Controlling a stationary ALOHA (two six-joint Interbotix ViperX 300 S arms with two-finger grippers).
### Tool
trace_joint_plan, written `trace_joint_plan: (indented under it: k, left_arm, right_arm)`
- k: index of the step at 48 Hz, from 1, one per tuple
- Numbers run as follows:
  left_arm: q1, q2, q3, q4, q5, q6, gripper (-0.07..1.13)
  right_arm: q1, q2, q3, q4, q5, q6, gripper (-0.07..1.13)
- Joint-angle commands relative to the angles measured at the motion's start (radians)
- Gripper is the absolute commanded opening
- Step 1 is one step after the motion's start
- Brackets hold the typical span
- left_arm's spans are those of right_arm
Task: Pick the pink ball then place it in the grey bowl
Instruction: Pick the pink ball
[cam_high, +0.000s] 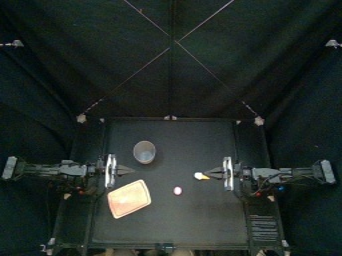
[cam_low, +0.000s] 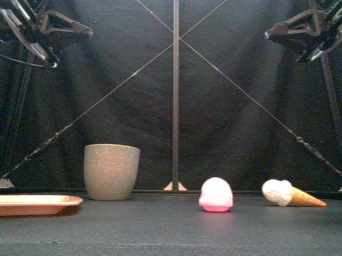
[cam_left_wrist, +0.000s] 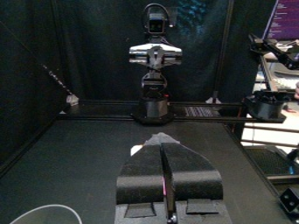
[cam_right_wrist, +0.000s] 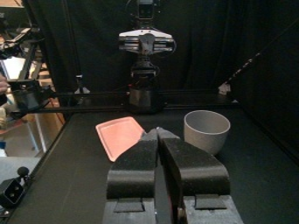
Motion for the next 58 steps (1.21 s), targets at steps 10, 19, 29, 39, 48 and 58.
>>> trace_joint_plan:
  k: [10,19,29,39,48,58]
  left_arm:
    - [0.006,0.011,0.008,-0.040,-0.018,0.002,0.06]
    - [0.009,0.012,0.008,-0.040,-0.020,0.002,0.06]
    - [0.014,0.011,0.009,-0.041,-0.020,-0.002,0.06]
    - [0.014,0.011,0.012,-0.041,-0.020,-0.003,0.06]
    - [0.014,0.011,0.017,-0.041,-0.020,-0.002,0.06]
    - [0.014,0.011,0.026,-0.046,-0.020,-0.003,0.06]
  right_arm:
    - [0.006,0.239,-0.052,-0.003,-0.014,0.006,0.21]
    - [0.025,0.414,-0.091,0.006,-0.063,0.009,0.58]
    - [0.054,0.620,-0.169,0.067,-0.101,0.026,0.90]
    - [0.080,0.841,-0.272,0.052,-0.071,0.025,0.90]
    - [0.080,0.997,-0.351,0.043,0.002,0.020,0.90]
    - [0.077,1.068,-0.400,0.032,0.103,0.023,0.90]
